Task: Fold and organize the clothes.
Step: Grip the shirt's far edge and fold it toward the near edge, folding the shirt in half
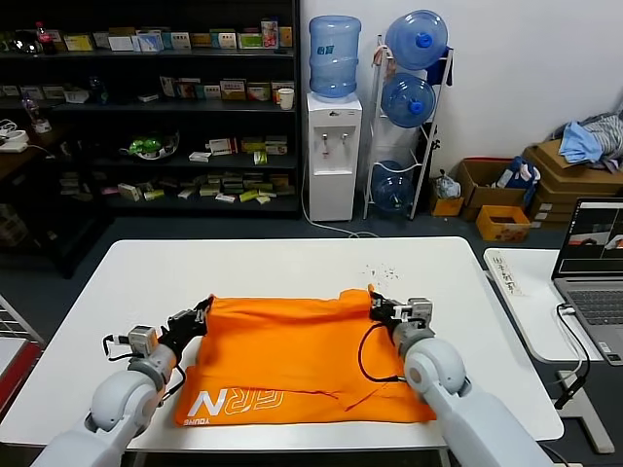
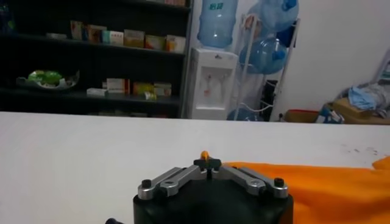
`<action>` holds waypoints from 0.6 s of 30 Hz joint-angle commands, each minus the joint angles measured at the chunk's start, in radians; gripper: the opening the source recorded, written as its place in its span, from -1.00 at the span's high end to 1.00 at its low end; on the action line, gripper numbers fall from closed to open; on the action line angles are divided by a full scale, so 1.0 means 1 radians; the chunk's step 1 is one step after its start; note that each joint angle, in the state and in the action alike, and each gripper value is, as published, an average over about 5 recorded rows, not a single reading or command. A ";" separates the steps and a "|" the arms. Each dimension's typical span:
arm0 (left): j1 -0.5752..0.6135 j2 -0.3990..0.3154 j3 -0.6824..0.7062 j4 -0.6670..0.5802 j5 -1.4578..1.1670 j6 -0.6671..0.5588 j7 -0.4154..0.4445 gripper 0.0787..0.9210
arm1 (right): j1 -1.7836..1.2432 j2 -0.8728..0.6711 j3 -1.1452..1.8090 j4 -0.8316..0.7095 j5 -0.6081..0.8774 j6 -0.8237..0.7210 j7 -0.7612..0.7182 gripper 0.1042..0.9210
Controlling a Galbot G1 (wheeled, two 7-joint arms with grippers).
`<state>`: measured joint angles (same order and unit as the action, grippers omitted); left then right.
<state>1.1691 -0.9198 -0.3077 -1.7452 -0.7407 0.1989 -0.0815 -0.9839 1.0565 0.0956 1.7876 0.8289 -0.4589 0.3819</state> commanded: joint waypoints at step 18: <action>0.407 -0.004 -0.163 -0.292 0.028 0.023 -0.052 0.97 | -0.397 -0.154 0.139 0.391 0.031 -0.042 0.071 0.95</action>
<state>1.4479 -0.9212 -0.4399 -1.9756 -0.7178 0.2191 -0.1260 -1.2740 0.9293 0.2057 2.0942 0.8543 -0.4944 0.4392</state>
